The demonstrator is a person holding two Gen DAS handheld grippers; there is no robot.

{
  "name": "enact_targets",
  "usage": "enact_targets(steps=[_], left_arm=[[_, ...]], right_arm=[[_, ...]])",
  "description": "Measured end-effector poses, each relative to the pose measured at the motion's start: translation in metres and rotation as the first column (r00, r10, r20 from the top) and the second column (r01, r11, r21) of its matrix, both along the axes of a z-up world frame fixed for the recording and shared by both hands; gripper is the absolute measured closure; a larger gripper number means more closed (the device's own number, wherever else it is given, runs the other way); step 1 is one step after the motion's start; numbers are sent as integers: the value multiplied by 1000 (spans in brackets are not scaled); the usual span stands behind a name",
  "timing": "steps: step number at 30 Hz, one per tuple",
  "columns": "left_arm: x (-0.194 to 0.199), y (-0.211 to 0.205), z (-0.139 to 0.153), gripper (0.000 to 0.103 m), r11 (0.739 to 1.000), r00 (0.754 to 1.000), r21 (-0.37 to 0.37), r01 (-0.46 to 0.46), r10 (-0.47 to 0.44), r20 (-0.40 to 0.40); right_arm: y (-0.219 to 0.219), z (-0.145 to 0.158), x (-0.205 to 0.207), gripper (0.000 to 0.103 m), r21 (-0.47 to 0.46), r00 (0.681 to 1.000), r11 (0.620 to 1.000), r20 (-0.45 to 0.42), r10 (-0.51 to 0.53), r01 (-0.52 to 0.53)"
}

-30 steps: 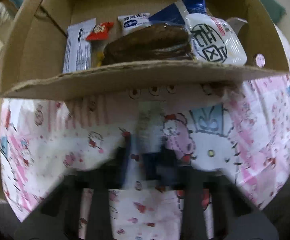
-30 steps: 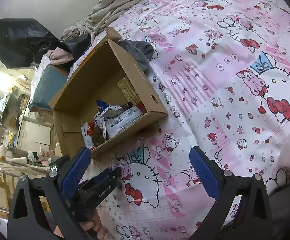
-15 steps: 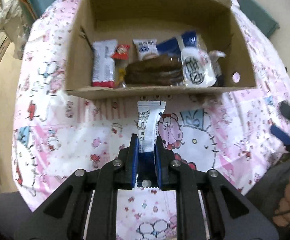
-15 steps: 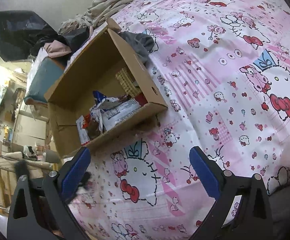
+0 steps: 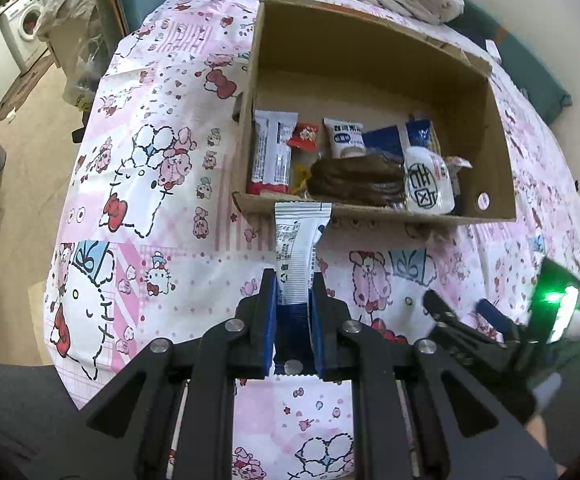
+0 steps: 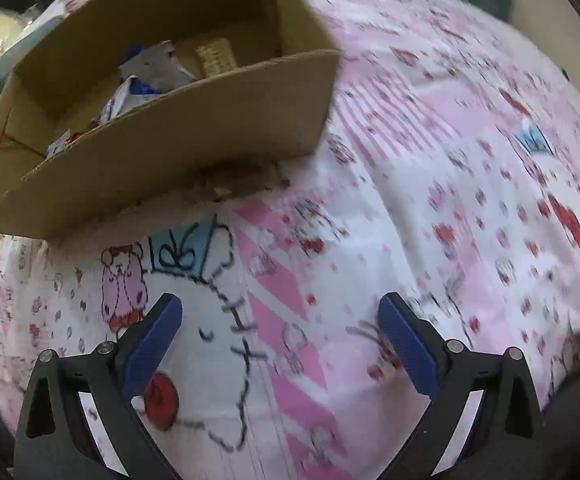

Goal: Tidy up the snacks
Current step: 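Hold the white-blue packet in the left tool while the right tool grasps the clear wrapped snack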

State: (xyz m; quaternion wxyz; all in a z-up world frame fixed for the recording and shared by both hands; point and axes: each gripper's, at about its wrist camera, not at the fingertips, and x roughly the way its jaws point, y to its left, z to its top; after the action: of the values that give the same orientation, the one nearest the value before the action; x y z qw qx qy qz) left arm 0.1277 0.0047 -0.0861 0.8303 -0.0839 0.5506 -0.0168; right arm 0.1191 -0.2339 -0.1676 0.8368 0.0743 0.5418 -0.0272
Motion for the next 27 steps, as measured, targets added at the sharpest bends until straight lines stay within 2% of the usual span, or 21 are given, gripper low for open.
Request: enact_targets(steps=[4, 10, 17, 23, 27], left_arm=[[2, 4, 0, 90, 999, 1000, -36, -16, 16, -3], [3, 0, -2, 90, 999, 1000, -44, -11, 11, -7], [1, 0, -8, 90, 1000, 1000, -28, -13, 13, -20], [3, -1, -14, 90, 1000, 999, -23, -17, 16, -36], [3, -3, -17, 90, 1000, 999, -17, -6, 5, -41]], right_arm=[[11, -8, 13, 2, -123, 997, 990, 34, 74, -70], [21, -14, 38, 1, -155, 985, 981, 106, 137, -120], [18, -16, 66, 4, -134, 981, 981, 117, 155, -139], [14, -12, 79, 20, -126, 974, 977, 127, 186, -170], [27, -8, 82, 29, -129, 969, 973, 133, 208, -191]])
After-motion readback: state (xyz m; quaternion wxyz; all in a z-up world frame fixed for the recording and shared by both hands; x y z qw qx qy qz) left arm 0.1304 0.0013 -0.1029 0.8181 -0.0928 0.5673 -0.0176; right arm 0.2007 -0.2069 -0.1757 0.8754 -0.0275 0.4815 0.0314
